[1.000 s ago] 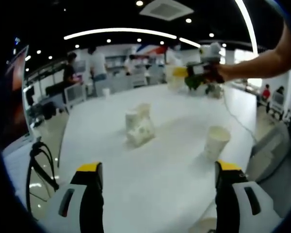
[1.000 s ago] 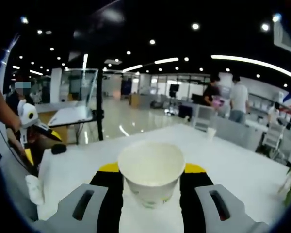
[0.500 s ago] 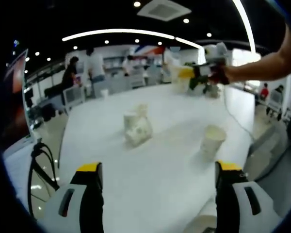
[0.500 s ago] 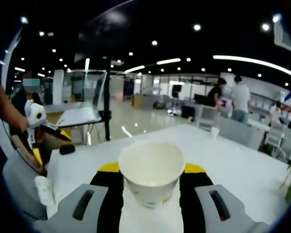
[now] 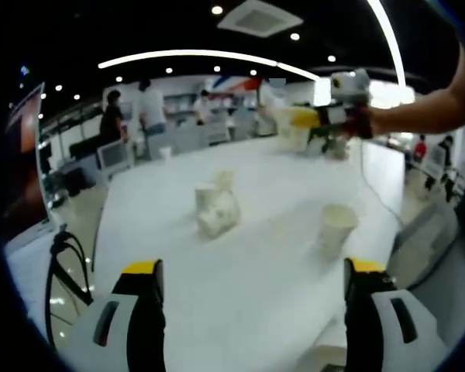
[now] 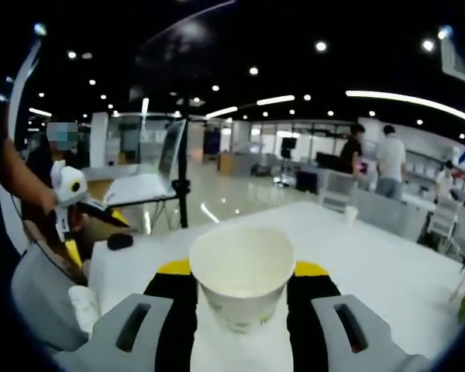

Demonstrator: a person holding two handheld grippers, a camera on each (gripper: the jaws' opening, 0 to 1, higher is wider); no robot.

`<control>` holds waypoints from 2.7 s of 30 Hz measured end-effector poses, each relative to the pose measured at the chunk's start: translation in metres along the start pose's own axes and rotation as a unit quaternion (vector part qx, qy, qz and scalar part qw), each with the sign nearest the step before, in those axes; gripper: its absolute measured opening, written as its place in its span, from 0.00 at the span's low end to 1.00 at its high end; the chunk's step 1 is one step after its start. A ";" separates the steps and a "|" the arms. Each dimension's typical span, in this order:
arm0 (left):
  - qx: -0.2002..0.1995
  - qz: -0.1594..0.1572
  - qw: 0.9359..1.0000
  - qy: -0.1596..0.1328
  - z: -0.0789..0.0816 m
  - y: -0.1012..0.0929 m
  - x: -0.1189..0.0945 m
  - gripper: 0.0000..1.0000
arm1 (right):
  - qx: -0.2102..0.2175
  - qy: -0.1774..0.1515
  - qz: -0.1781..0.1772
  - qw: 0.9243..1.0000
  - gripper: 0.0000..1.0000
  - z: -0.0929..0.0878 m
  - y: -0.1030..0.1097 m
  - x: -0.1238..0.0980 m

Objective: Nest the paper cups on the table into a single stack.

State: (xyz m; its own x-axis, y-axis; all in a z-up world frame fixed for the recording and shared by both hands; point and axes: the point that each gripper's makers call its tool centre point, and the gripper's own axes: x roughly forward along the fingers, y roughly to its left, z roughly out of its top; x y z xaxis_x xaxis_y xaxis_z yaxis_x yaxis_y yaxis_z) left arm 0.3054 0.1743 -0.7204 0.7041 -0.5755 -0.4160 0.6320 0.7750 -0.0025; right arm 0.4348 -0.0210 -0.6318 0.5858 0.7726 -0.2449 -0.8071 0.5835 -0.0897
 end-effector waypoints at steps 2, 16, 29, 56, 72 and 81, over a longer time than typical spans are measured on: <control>0.000 -0.002 1.000 -0.001 0.001 -0.001 0.000 0.95 | 0.000 0.000 0.001 1.000 0.42 0.000 0.002 -0.001; 0.007 -0.013 1.000 -0.005 0.004 -0.007 -0.001 0.96 | 0.006 0.002 0.005 1.000 0.42 0.000 0.021 -0.013; 0.009 -0.016 1.000 -0.007 0.005 -0.007 -0.004 0.96 | 0.010 -0.001 0.016 1.000 0.42 0.004 0.039 -0.024; 0.008 -0.026 1.000 -0.004 0.004 -0.013 -0.008 0.99 | 0.013 -0.003 0.046 0.999 0.42 0.010 0.073 -0.051; 0.006 -0.021 1.000 -0.002 0.003 -0.011 -0.010 0.99 | 0.018 -0.005 0.056 0.998 0.42 0.010 0.087 -0.059; 0.004 -0.020 1.000 -0.001 0.001 -0.011 -0.011 0.99 | 0.023 -0.004 0.057 0.998 0.42 0.004 0.089 -0.056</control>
State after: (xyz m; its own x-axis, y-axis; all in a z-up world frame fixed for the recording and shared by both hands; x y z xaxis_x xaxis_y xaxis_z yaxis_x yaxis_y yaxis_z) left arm 0.2914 0.1720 -0.7145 0.6791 -0.6066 -0.4133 0.6622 0.7492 -0.0115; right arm 0.3303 -0.0115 -0.6221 0.4902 0.8369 -0.2435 -0.8649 0.5017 -0.0168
